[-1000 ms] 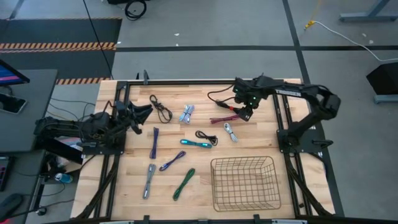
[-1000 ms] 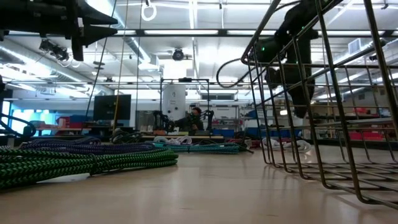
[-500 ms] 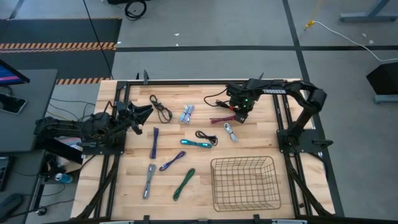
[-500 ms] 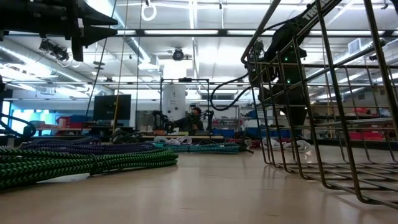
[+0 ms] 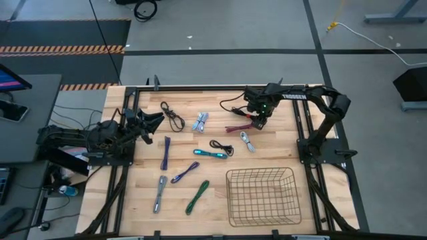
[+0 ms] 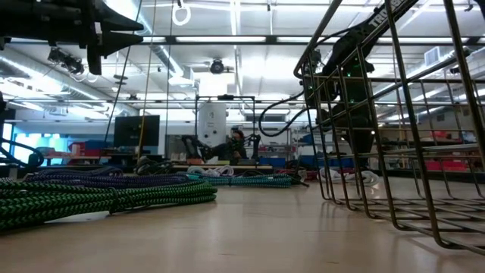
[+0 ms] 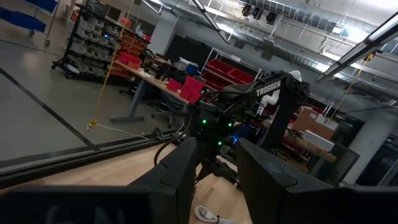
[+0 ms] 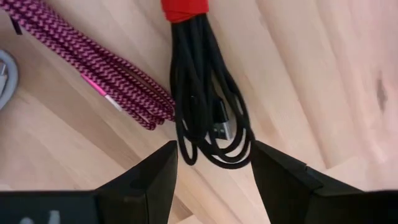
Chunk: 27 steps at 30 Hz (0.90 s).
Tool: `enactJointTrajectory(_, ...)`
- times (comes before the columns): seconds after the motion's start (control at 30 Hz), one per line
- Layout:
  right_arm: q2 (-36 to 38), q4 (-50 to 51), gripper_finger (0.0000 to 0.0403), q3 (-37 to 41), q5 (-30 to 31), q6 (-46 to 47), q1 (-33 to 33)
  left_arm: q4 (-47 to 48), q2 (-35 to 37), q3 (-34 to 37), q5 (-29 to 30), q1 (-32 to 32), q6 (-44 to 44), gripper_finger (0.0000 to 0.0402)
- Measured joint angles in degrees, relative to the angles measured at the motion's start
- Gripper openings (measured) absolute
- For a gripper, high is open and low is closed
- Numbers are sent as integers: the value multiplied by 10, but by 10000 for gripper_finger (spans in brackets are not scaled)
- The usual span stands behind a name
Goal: Pick and place USB-C Cables
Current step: Put the right black charger cable into the wire basket
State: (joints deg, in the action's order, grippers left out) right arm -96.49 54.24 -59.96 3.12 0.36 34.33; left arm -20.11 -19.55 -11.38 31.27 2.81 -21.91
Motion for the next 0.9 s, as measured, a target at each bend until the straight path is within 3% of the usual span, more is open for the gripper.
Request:
enactJointTrajectory(0.17, 0, -23, 208, 21, -21, 15, 3, 0, 0, 0, 0, 0, 0, 121)
enactJointTrajectory(0.53, 1, -66, 195, 70, -6, 21, 3, 0, 0, 0, 0, 0, 0, 121)
enactJointTrajectory(0.67, 1, -66, 137, 70, 3, 25, 3, 0, 0, 0, 0, 0, 1, 121)
enactJointTrajectory(0.8, 1, -67, 37, 70, 5, 27, 3, 1, 0, 0, 0, 0, 0, 121)
enactJointTrajectory(0.9, 1, -64, 18, 69, 3, 28, 3, 0, 0, 0, 0, 0, 0, 121)
